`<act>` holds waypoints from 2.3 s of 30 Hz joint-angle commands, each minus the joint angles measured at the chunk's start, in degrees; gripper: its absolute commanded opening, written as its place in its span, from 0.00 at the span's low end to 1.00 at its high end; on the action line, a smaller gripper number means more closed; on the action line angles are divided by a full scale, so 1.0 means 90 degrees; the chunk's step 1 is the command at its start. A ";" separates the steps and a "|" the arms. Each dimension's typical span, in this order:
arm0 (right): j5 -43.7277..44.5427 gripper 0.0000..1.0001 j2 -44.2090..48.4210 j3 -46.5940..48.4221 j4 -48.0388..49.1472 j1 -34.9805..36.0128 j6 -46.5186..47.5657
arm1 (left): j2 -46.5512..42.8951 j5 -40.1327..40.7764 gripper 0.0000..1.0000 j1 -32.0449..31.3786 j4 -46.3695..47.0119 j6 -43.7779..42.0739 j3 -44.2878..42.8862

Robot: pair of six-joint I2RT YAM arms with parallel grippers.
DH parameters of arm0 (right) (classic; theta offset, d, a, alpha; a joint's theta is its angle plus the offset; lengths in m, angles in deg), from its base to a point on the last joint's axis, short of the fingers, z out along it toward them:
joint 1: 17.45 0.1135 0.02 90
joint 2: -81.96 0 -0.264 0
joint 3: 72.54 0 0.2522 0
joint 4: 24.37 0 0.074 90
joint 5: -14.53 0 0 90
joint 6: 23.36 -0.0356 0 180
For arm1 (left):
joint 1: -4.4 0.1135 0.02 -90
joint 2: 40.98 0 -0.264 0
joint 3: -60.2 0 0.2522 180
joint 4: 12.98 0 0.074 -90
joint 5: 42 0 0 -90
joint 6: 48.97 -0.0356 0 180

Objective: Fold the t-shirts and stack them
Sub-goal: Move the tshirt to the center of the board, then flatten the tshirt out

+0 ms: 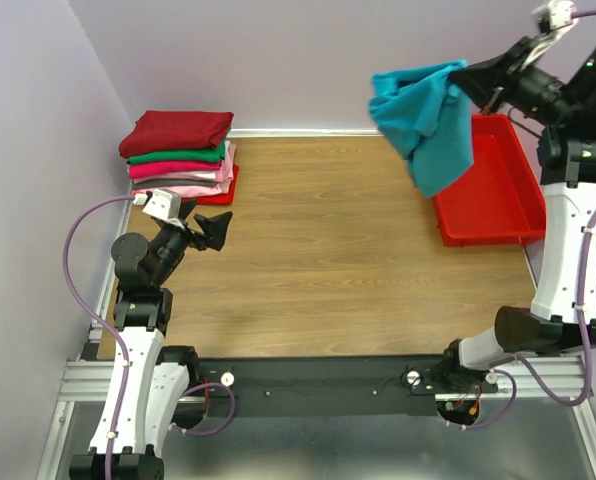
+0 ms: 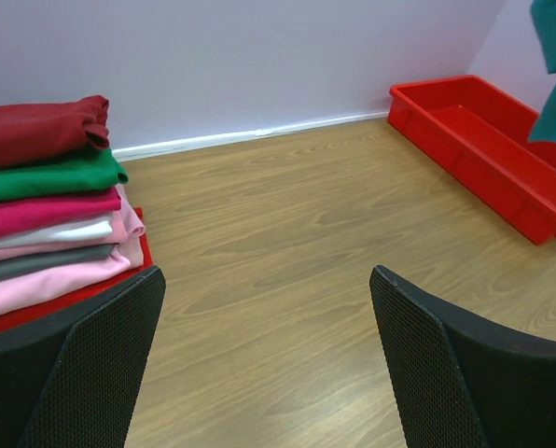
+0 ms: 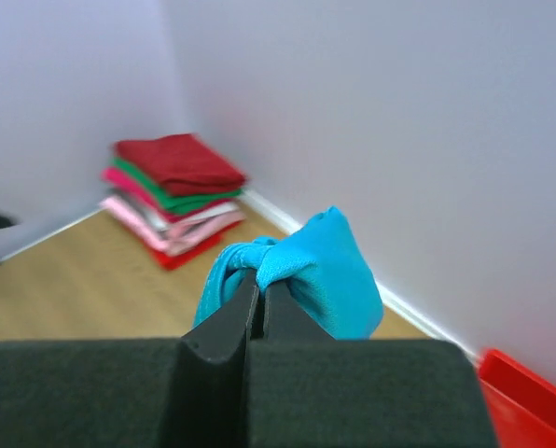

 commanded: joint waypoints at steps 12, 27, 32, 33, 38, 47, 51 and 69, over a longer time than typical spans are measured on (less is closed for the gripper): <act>0.0742 0.42 0.0304 -0.3782 -0.0254 0.2711 0.1383 | -0.0102 -0.0503 0.98 -0.0018 0.0279 0.0009 0.0108; 0.0919 0.95 0.0725 -0.7181 -0.0234 0.2614 0.3229 | 0.1284 0.0128 0.76 -0.2133 -0.0325 0.2449 0.0401; 0.1007 0.91 0.0618 -0.7504 -0.0234 0.2711 0.3347 | 0.2044 0.1855 0.76 -0.4234 -0.0805 0.2675 0.0207; 0.1191 0.89 0.0492 -0.7553 -0.0234 0.2847 0.3357 | 0.2268 0.2131 0.76 -0.4450 -0.0940 0.2675 0.0022; 0.2246 0.79 -0.0066 -0.7631 -0.0040 0.3277 0.3191 | 0.4160 0.3459 0.76 -0.5300 -0.1371 0.2587 -0.0740; 0.3166 0.57 -0.0369 -0.7563 0.0322 0.3395 0.2898 | 0.6293 0.4487 0.65 -0.5585 -0.1830 0.2080 -0.2391; 0.3234 0.21 -0.0369 -0.7475 0.0312 0.3395 0.2791 | 0.6548 0.4595 0.26 -0.5604 -0.2045 0.1982 -0.2684; 0.4212 0.00 0.1193 -0.4859 -0.0127 0.2565 0.2664 | 0.2214 0.5934 0.00 -0.4911 -0.3041 0.1055 -0.3045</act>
